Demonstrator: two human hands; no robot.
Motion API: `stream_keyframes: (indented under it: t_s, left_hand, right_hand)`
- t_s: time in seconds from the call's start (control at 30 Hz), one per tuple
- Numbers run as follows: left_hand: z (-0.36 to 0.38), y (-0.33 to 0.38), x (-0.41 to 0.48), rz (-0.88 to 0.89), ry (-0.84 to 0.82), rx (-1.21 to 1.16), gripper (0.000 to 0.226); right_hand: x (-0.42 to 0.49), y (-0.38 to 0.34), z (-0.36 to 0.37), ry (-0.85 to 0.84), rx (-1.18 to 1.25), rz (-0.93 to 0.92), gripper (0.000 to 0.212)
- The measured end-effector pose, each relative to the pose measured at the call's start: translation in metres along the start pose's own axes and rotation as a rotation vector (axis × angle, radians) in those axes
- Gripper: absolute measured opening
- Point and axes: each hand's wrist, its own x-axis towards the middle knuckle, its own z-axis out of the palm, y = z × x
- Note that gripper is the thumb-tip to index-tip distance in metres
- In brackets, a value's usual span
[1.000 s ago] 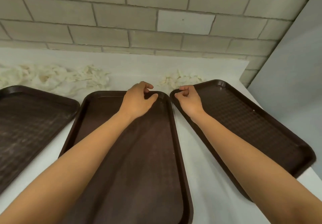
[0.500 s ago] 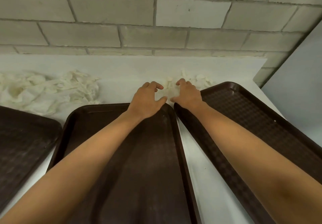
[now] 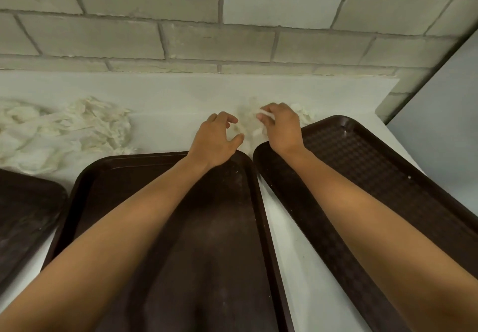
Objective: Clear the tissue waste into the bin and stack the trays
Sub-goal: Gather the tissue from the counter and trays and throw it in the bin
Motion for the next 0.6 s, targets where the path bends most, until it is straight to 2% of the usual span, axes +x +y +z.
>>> stream_keyframes:
  t_s: [0.17, 0.27, 0.4, 0.5, 0.6]
  left_hand:
    - [0.009, 0.006, 0.011, -0.001, -0.005, 0.011, 0.052]
    - [0.016, 0.011, 0.020, -0.018, -0.039, 0.105, 0.060]
    - [0.024, 0.015, 0.031, -0.075, -0.122, 0.292, 0.070]
    - [0.029, 0.014, 0.037, -0.111, -0.159, 0.320, 0.073]
    - [0.033, 0.014, 0.042, -0.079, -0.187, 0.317, 0.074]
  right_hand:
    - [0.008, -0.004, -0.021, 0.181, 0.134, 0.035, 0.032]
    - [0.013, -0.002, -0.028, 0.268, 0.197, 0.078, 0.031]
    - [0.017, 0.006, -0.033, 0.321, 0.274, 0.194, 0.030]
    - [0.018, 0.011, -0.034, 0.358, 0.335, 0.268, 0.028]
    - [0.016, 0.015, -0.034, 0.368, 0.365, 0.299, 0.037]
